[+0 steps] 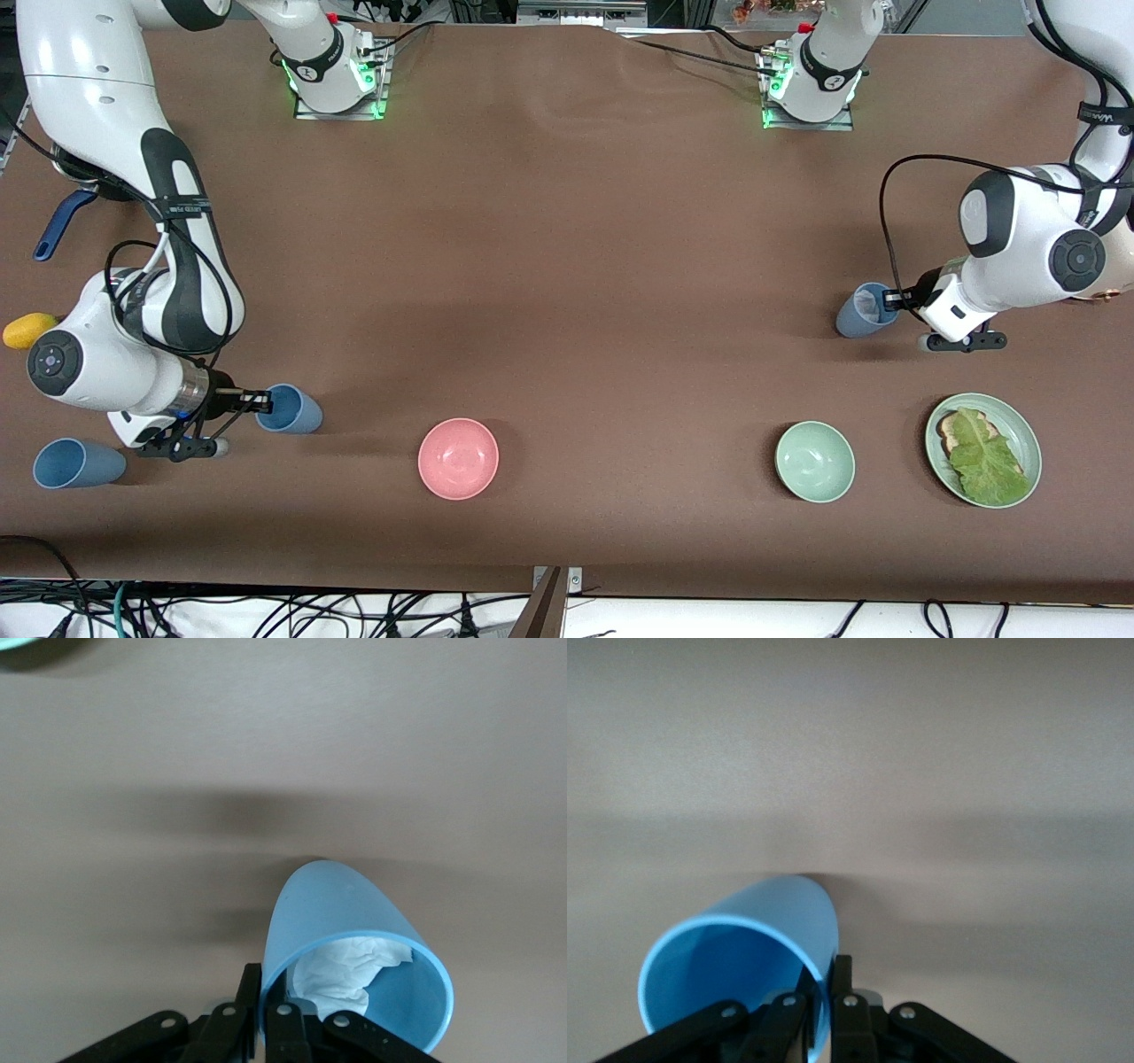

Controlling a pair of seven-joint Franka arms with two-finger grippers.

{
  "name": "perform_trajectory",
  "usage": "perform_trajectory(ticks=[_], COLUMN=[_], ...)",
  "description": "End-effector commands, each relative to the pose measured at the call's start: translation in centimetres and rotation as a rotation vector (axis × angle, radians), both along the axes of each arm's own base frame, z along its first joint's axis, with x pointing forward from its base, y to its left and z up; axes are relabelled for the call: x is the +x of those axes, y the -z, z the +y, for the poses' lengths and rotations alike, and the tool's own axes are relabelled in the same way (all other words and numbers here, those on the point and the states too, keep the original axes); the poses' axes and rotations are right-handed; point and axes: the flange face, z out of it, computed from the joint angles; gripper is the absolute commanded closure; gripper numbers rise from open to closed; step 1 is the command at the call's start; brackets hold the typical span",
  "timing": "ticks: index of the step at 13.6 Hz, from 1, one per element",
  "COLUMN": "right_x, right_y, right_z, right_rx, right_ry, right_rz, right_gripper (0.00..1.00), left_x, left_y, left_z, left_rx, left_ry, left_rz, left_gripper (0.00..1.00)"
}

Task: Stack blue cups with both arms
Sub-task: 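Carry the blue cup to mid-table with the left gripper while the right gripper lifts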

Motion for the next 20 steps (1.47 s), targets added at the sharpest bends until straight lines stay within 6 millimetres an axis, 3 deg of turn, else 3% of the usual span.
perform_trajectory(ticks=[1, 7, 11, 14, 16, 20], right_x=[-0.2, -0.2, -0.4, -0.5, -0.8, -0.7], right_y=[0.1, 0.2, 0.5, 1.0, 1.5, 1.2], right_z=[0.2, 0.1, -0.1, -0.2, 0.1, 0.3], right_rx=[0.021, 0.021, 0.021, 0.021, 0.021, 0.037], right_ry=[0.013, 0.015, 0.020, 0.021, 0.031, 0.037], right_rz=[0.013, 0.014, 0.021, 0.030, 0.043, 0.038], right_gripper=[1.00, 1.00, 1.00, 1.00, 1.00, 1.00], left_x=[1.6, 1.9, 1.4, 1.2, -0.1, -1.5], left_y=[-3.2, -6.7, -7.1, -6.5, -5.0, -2.2], left_z=[-4.7, -17.3, -25.6, -32.3, -37.2, -43.2], left_rx=[-0.003, 0.004, 0.007, -0.025, -0.040, -0.072], left_ry=[-0.075, -0.248, -0.337, -0.394, -0.396, -0.353], left_rz=[0.022, 0.002, 0.003, -0.017, -0.026, -0.006], left_gripper=[1.00, 1.00, 1.00, 1.00, 1.00, 1.00])
